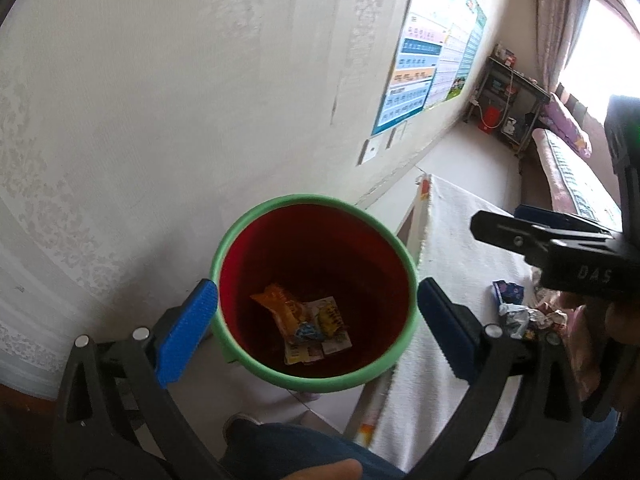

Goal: Collect trash
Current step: 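Move both tools back toward the remaining wrappers on the table, then grasp the blue wrapper with left tool while right tool grasps the white-blue bag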

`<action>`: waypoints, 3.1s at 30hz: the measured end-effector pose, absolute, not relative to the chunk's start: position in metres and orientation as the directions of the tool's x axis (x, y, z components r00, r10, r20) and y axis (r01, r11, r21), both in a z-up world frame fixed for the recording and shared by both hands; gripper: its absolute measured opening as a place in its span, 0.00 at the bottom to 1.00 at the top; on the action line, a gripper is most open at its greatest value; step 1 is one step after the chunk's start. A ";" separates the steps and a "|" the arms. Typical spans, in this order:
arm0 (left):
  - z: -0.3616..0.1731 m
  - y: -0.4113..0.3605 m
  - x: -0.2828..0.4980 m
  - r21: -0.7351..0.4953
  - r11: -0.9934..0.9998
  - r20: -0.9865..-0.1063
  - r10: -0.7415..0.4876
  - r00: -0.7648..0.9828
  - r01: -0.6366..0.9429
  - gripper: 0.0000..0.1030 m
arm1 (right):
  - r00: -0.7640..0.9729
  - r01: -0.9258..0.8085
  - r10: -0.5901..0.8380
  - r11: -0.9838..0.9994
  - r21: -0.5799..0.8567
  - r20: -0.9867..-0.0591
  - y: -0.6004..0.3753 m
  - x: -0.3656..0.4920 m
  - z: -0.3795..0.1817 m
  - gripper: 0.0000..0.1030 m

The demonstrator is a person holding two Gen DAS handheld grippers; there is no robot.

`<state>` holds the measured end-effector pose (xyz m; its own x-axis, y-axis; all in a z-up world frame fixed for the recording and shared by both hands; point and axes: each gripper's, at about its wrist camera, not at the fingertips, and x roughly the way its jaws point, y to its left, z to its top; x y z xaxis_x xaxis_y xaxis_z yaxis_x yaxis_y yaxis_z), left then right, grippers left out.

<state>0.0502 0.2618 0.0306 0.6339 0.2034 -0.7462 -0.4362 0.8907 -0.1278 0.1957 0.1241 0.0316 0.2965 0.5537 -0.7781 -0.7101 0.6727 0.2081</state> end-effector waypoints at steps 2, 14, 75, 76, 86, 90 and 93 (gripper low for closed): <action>0.032 0.254 0.053 -0.126 0.896 -0.746 0.197 0.636 -0.426 0.95 | 0.307 -0.701 0.550 0.683 0.206 -0.776 0.112 0.196 0.034 0.90; 0.036 0.192 0.074 -0.127 0.938 -0.747 0.124 0.653 -0.323 0.95 | 0.375 -0.617 0.511 0.760 0.203 -0.774 0.013 0.190 0.034 0.91; -0.080 0.034 0.178 -0.148 0.983 -0.875 -0.079 0.478 -0.106 0.95 | 0.335 -0.153 0.224 0.971 0.181 -0.915 -0.295 0.257 -0.114 0.90; -0.081 0.035 0.179 -0.148 0.983 -0.874 -0.078 0.480 -0.110 0.95 | 0.333 -0.151 0.224 0.971 0.183 -0.916 -0.295 0.259 -0.115 0.90; -0.089 0.032 0.191 -0.172 0.981 -0.874 -0.109 0.473 -0.092 0.72 | 0.307 -0.156 0.230 0.969 0.190 -0.923 -0.292 0.268 -0.127 0.77; -0.089 0.030 0.193 -0.185 0.979 -0.876 -0.125 0.467 -0.084 0.51 | 0.320 -0.163 0.195 0.975 0.148 -0.927 -0.292 0.268 -0.125 0.57; -0.090 0.027 0.193 -0.192 0.979 -0.880 -0.139 0.454 -0.072 0.35 | 0.319 -0.170 0.180 0.977 0.130 -0.930 -0.290 0.269 -0.125 0.47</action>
